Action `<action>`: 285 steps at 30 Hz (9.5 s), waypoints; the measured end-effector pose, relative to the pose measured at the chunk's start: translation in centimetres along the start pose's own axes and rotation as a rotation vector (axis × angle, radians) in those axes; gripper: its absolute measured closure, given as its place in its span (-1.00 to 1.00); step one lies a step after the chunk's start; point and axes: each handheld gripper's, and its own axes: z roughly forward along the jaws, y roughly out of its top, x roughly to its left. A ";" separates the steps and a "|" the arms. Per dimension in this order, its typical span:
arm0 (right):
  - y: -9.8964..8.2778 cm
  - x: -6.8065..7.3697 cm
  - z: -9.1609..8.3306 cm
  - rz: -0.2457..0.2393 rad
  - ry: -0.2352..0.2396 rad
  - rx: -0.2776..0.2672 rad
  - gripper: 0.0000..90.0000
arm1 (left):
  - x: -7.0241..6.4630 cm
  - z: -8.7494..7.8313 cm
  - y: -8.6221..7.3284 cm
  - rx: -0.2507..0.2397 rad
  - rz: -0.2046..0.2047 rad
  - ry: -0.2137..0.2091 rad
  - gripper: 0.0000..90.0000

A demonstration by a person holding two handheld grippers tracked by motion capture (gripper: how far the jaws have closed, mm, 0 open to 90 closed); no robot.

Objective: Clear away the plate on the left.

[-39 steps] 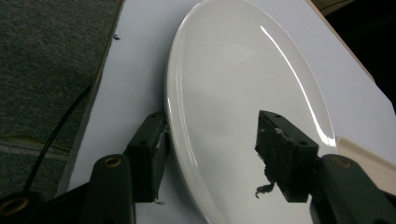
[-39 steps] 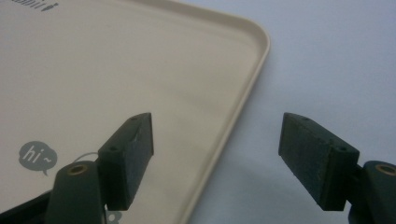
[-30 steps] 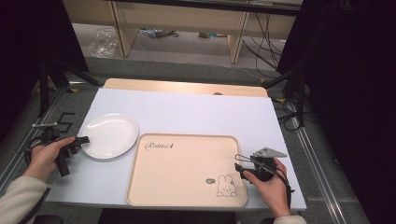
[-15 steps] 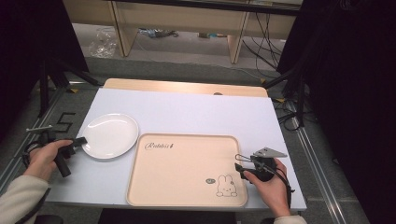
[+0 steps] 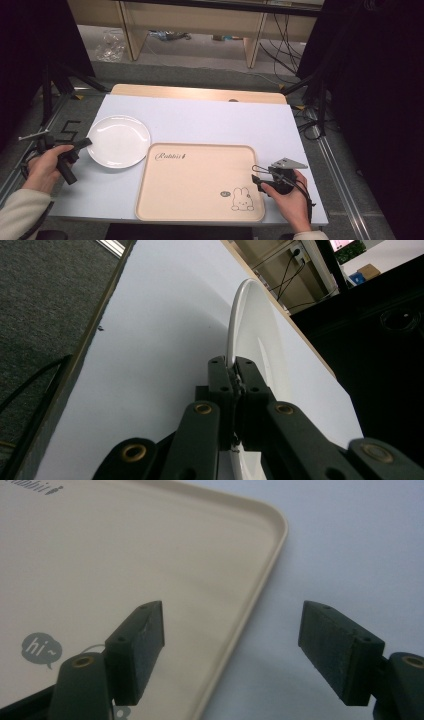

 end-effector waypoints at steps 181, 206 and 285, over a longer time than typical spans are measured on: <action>0.6 0.5 -0.8 -0.031 0.018 -0.098 -0.42 | -7.6 1.3 -5.3 0.224 -0.016 -0.313 0.93; 0.5 0.5 -0.8 -0.032 0.020 -0.097 -0.42 | -8.0 1.6 -5.9 0.253 -0.004 -0.321 0.93; 0.5 0.5 -0.7 -0.029 0.036 -0.088 -0.42 | -9.5 2.9 -8.1 0.342 0.030 -0.343 0.93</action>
